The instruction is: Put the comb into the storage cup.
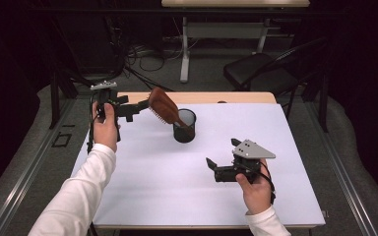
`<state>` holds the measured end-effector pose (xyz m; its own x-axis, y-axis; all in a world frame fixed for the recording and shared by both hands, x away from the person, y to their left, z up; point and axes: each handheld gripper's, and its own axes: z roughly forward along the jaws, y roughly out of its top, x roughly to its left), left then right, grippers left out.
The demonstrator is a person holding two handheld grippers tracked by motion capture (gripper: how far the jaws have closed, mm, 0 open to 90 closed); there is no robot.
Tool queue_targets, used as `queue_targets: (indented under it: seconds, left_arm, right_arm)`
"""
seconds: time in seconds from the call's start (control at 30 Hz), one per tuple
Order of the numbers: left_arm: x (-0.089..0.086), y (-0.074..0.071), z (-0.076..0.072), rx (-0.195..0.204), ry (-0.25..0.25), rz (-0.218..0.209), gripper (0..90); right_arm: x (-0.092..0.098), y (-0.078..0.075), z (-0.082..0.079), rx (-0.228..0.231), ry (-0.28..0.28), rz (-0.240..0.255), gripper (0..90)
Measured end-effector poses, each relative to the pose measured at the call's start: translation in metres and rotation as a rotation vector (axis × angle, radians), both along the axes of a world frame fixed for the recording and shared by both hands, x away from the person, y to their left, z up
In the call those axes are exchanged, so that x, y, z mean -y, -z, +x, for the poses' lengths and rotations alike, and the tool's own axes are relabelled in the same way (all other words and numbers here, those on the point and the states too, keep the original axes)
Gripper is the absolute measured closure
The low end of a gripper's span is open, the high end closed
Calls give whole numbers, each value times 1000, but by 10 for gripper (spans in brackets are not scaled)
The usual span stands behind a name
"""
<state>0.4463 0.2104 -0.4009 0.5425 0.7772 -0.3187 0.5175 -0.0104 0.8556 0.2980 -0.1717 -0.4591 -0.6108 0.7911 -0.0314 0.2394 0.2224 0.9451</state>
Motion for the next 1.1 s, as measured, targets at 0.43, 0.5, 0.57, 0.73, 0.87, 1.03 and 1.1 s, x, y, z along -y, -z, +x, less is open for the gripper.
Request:
queue_targets:
  seconds: [0.43,0.5,0.57,0.73,0.87,1.03,1.1]
  left_arm:
    - [-1,-3,-19,28,72,34,4]
    - [-1,-3,-21,36,79,42,4]
    - [-1,-4,-24,42,94,54,4]
    - [-2,-5,-32,61,111,57,4]
    - [-3,-5,-41,68,136,46,4]
    - [-8,-3,-50,60,152,41,4]
    - [-9,-3,-54,60,153,45,4]
  right_arm:
    - [2,-2,4,-31,28,-6,0]
    - [3,-3,4,-30,28,-4,0]
    - [4,-4,4,-28,37,-9,0]
    - [6,-7,4,-23,47,-22,0]
    - [9,-8,5,-35,60,-11,0]
    - [11,-9,6,-49,66,-6,0]
    - [11,-9,6,-50,67,-7,0]
